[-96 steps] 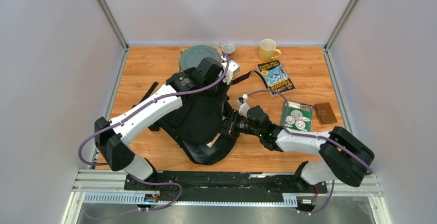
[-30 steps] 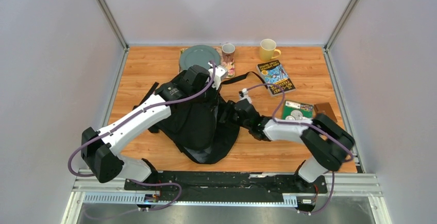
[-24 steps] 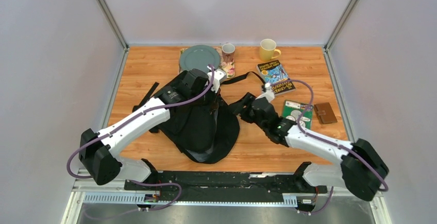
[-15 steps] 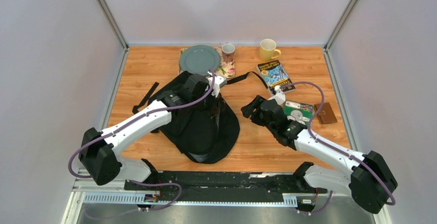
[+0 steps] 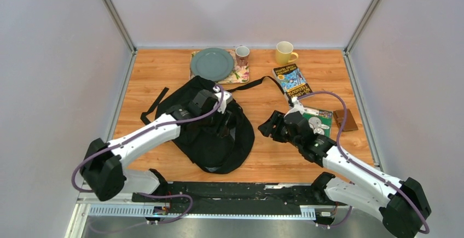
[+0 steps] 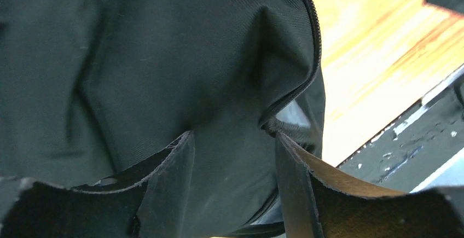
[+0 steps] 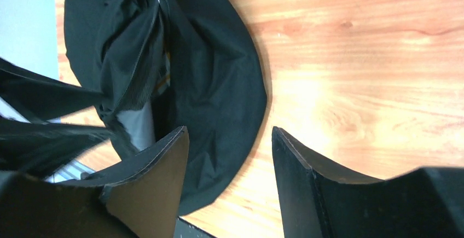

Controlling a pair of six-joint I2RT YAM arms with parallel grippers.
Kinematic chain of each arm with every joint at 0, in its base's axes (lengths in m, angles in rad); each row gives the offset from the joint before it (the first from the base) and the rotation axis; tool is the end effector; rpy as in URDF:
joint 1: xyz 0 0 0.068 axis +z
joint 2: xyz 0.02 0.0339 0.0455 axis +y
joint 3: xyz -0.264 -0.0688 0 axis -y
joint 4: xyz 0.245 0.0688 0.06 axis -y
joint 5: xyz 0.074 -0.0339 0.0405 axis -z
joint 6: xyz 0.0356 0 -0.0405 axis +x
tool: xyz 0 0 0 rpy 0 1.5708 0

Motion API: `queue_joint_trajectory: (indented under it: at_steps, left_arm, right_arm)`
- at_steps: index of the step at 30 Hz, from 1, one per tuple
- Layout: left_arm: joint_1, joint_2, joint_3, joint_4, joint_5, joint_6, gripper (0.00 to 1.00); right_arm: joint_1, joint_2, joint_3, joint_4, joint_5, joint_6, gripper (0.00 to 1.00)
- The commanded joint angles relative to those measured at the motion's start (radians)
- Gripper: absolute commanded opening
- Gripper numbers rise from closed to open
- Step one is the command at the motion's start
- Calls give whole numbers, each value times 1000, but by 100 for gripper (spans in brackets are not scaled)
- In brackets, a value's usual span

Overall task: Pack the student bag
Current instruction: Pick up the book from the center of the board.

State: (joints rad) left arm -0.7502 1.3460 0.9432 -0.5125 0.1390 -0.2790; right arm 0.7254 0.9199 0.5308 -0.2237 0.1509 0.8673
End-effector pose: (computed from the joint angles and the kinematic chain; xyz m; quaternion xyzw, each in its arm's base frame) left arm 0.1990 -0.1922 0.2434 0.2422 0.9132 -0.2153 0.2472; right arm 0.1523 0.1279 0.2233 0.0974 0.8802 0.2817 0.3692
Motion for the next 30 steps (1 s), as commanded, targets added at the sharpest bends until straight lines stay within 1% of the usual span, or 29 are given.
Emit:
queue_joint_trajectory:
  at_steps: [1,2,4,5,6,9,10,11,13,14,15,16,18,19,21,22,24,25,26,27,28,29,30]
  left_arm:
    - [26,-134,41,-26,-67,-26,64]
    - [26,-139,58,-50,-62,-32,64]
    - [25,-162,77,-84,-3,-51,68]
    - [25,-174,65,-80,29,-63,68]
    - [25,-198,51,-72,107,-87,70]
    - [-12,-241,-41,-23,221,-132,74]
    - [-33,-248,-81,-20,205,-138,74]
    - [-90,-251,-98,-20,180,-141,75]
    - [-132,-232,-133,-27,148,-155,75]
    - [-185,-220,-135,-27,145,-164,75]
    - [-214,-202,-130,-29,104,-167,75]
    - [-254,-200,-112,-17,67,-170,75]
    - [-322,-188,-86,26,30,-175,76]
    - [-333,-182,-49,81,31,-172,77]
    - [-350,-144,-3,132,40,-155,77]
    - [-351,-130,41,187,45,-147,78]
    - [-351,-62,87,238,53,-99,78]
    - [-351,-30,145,264,39,-76,79]
    - [-350,40,172,282,37,-42,79]
    - [-350,77,204,295,33,-23,79]
    - [-348,117,277,313,36,-13,79]
    - [-348,198,311,327,43,-5,79]
    - [-342,240,383,345,75,-5,79]
  right_arm:
    - [2,-50,-17,-42,-62,-34,61]
    - [2,-55,-12,-72,-51,-39,61]
    - [2,-73,0,-136,4,-40,61]
    - [-1,-84,3,-170,44,-45,61]
    - [-6,-93,3,-177,53,-50,62]
    - [-21,-148,6,-192,52,-40,63]
    - [-21,-167,11,-213,68,-39,64]
    - [-23,-177,15,-224,78,-37,64]
    - [-44,-188,23,-253,75,-50,65]
    - [-56,-194,29,-279,82,-54,65]
    - [-70,-194,55,-313,97,-57,66]
    - [-116,-197,67,-383,134,-65,68]
    - [-187,-197,87,-442,151,-74,72]
    - [-266,-197,103,-474,153,-102,73]
    - [-349,-191,126,-515,171,-117,79]
    - [-441,-190,150,-535,176,-129,80]
    - [-536,-187,169,-536,161,-160,82]
    - [-625,-181,176,-526,150,-160,82]
    - [-664,-171,187,-520,148,-177,83]
    - [-700,-161,192,-514,157,-183,85]
    - [-775,-123,196,-503,171,-188,85]
    - [-815,-103,207,-494,144,-206,86]
    - [-854,-75,207,-482,103,-217,87]
